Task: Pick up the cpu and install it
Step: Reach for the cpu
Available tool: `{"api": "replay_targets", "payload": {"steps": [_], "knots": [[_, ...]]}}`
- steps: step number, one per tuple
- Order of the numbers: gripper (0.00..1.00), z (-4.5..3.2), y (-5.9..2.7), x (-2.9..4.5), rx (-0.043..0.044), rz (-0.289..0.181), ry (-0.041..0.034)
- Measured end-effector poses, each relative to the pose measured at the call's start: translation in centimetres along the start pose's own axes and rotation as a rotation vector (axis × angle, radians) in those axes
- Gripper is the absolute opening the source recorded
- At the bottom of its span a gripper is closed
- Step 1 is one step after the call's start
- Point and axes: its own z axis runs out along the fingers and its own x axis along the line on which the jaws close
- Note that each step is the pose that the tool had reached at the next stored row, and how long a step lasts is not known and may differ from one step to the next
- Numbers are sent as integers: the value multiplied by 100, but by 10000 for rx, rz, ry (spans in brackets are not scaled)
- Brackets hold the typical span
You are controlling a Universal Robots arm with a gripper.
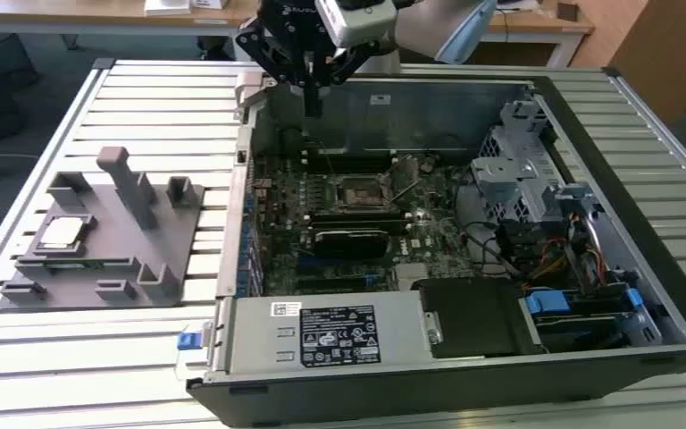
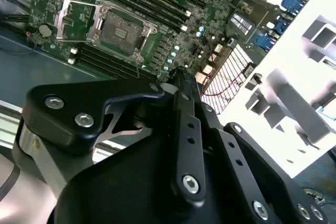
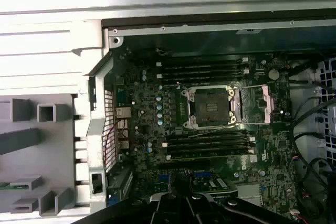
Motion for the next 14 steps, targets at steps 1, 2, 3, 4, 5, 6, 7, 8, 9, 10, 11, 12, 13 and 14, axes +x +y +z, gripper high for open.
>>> {"api": "replay_targets", "payload": {"steps": [1, 2, 3, 4, 5, 6, 7, 8, 9, 10, 11, 12, 13, 14], "knots": [[11, 0, 0, 0, 0, 0, 1], [11, 0, 0, 0, 0, 0, 1], [11, 0, 0, 0, 0, 0, 1], [11, 0, 0, 0, 0, 0, 1], [11, 0, 0, 0, 0, 0, 0], [11, 0, 0, 3, 1, 0, 0], [11, 0, 0, 5, 1, 1, 1], [11, 0, 0, 7, 1, 0, 1], [11, 1, -1, 9, 0, 0, 1], [11, 1, -1, 10, 0, 0, 1], [11, 3, -1, 18, 0, 0, 2], [11, 3, -2, 22, 0, 0, 2], [11, 3, -2, 22, 0, 0, 2], [11, 3, -2, 23, 0, 0, 2]]}}
